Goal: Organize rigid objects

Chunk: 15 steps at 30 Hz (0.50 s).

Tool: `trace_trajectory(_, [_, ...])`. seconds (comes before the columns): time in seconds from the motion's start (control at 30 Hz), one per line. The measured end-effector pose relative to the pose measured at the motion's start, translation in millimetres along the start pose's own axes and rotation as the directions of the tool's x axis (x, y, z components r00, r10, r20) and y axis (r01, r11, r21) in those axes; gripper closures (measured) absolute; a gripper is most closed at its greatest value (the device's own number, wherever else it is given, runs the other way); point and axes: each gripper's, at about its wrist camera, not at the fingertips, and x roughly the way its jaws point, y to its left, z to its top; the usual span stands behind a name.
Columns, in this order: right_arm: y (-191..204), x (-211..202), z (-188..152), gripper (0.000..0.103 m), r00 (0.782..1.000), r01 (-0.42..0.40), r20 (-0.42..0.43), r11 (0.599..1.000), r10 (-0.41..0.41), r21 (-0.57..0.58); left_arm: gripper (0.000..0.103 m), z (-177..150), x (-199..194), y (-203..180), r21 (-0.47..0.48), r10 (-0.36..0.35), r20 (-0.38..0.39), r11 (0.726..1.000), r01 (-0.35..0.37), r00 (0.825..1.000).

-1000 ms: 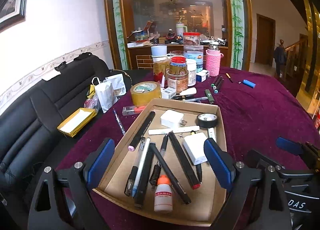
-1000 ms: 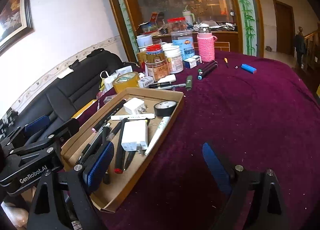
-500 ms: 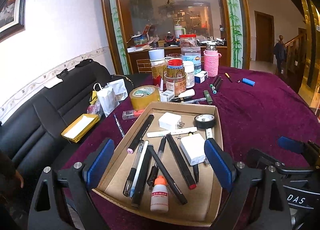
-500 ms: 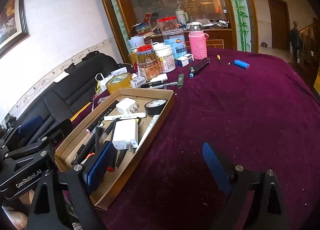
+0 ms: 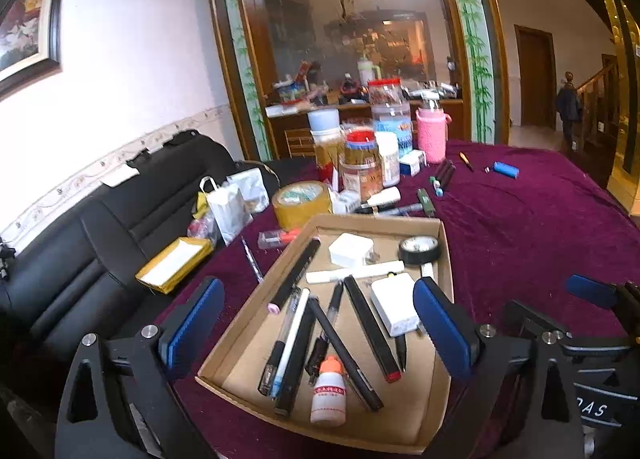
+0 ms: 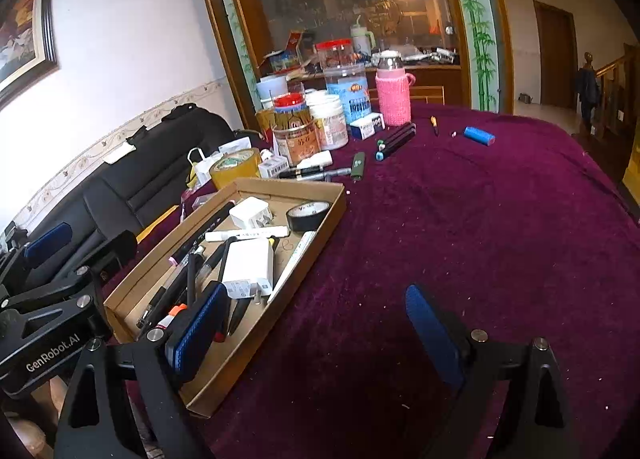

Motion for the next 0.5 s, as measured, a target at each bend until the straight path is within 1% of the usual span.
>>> trace_trajectory(0.07, [1, -8, 0, 0.010, 0.999, 0.006, 0.039, 1.000, -0.006, -0.010, 0.006, 2, -10, 5, -0.017, 0.020, 0.061, 1.000, -0.019, 0.998])
trace_trajectory(0.1, [2, -11, 0, 0.010, 0.998, 0.011, 0.056, 1.000, -0.010, -0.017, 0.002, 3, -17, 7, -0.029, 0.025, 0.095, 0.999, -0.022, 0.995])
trace_trajectory(0.13, [4, -18, 1, 0.010, 0.996, 0.022, 0.089, 0.999, -0.019, -0.029, 0.000, 4, -26, 10, -0.046, 0.023, 0.144, 0.999, -0.017, 0.989])
trace_trajectory(0.17, [6, -24, 0, 0.010, 0.992, 0.033, 0.121, 0.999, -0.027, -0.042, 0.000, 5, -32, 12, -0.057, 0.019, 0.176, 0.998, -0.009, 0.984])
trace_trajectory(0.2, [8, -29, 0, 0.009, 0.988, 0.042, 0.150, 0.998, -0.033, -0.053, 0.000, 5, -42, 18, -0.076, 0.007, 0.227, 0.997, 0.011, 0.974])
trace_trajectory(0.23, [11, -34, 0, 0.009, 0.982, 0.053, 0.183, 0.997, -0.041, -0.062, 0.000, 6, -47, 20, -0.085, 0.002, 0.249, 0.996, 0.020, 0.968])
trace_trajectory(0.27, [13, -44, -1, 0.003, 0.968, 0.078, 0.243, 0.994, -0.058, -0.071, 0.000, 7, -51, 21, -0.091, 0.001, 0.259, 0.996, 0.023, 0.966])
trace_trajectory(0.3, [14, -50, -1, 0.000, 0.957, 0.099, 0.281, 0.992, -0.075, -0.073, 0.000, 8, -51, 21, -0.091, -0.001, 0.254, 0.996, 0.024, 0.967])
trace_trajectory(0.33, [15, -58, -2, 0.000, 0.937, 0.131, 0.336, 0.989, -0.100, -0.071, 0.000, 8, -48, 20, -0.078, -0.009, 0.231, 0.997, 0.028, 0.973])
trace_trajectory(0.37, [17, -62, -3, 0.000, 0.926, 0.144, 0.362, 0.987, -0.109, -0.071, 0.000, 8, -41, 19, -0.059, -0.034, 0.196, 0.997, 0.046, 0.980])
trace_trajectory(0.4, [19, -65, -4, 0.000, 0.914, 0.176, 0.384, 0.981, -0.131, -0.084, 0.000, 8, -36, 21, -0.058, -0.065, 0.173, 0.995, 0.076, 0.983])
trace_trajectory(0.47, [22, -61, -7, 0.000, 0.904, 0.234, 0.391, 0.966, -0.175, -0.109, 0.000, 6, -25, 23, -0.064, -0.097, 0.124, 0.992, 0.105, 0.988])
trace_trajectory(0.5, [22, -57, -8, 0.000, 0.902, 0.260, 0.382, 0.959, -0.200, -0.114, 0.000, 5, -21, 24, -0.070, -0.108, 0.109, 0.991, 0.116, 0.988])
